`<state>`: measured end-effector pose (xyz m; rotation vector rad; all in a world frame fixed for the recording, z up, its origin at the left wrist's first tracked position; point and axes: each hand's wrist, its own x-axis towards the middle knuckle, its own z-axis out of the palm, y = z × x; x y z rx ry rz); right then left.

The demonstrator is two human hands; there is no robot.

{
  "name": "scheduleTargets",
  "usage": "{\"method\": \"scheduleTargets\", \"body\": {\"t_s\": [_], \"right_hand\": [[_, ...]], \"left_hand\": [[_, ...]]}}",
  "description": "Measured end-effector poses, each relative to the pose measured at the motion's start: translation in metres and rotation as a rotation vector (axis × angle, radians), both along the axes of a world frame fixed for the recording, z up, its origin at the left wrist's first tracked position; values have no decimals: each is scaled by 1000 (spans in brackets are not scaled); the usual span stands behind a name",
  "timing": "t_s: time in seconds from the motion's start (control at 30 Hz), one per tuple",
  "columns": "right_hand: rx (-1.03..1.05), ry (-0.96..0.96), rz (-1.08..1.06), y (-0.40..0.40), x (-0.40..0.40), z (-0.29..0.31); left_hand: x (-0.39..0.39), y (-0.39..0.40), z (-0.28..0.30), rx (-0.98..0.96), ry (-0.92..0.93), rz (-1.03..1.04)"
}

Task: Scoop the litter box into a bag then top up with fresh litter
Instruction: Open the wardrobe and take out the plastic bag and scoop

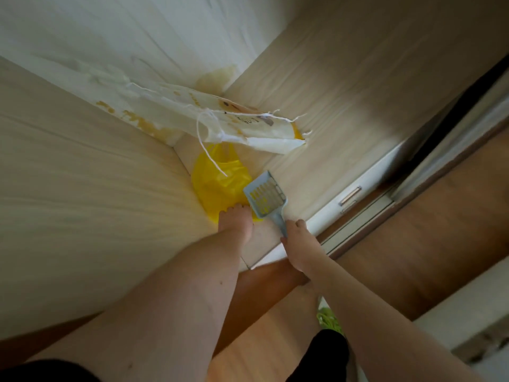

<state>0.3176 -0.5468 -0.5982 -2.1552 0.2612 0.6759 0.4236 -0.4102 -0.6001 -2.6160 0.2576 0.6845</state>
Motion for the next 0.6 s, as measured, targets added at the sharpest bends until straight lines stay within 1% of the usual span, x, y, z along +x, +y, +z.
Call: {"method": "scheduleTargets", "body": {"t_s": [0.03,0.1,0.13,0.23,0.3,0.4,0.5,0.6], "right_hand": [[8,37,7,-5,-8,3],[49,69,-72,-18,-29,9],[76,82,-105,-25,-40,13],[115,172,-113,-44,-82,35],[160,202,-196,-57,-114,54],[232,210,-362,-79,-163,90],[303,211,-488,-106,-214,119],[363,219,-603,-133,-263,147]], "left_hand": [[-9,-7,3,13,12,-25],[-29,-21,13,-9,30,-4],[-40,-29,20,-36,31,15],[-75,-44,45,-100,65,78],[-95,-50,62,-161,78,113],[-127,-53,86,-298,38,155],[-155,-53,114,-452,-41,139],[-183,-55,144,-675,-77,88]]}}
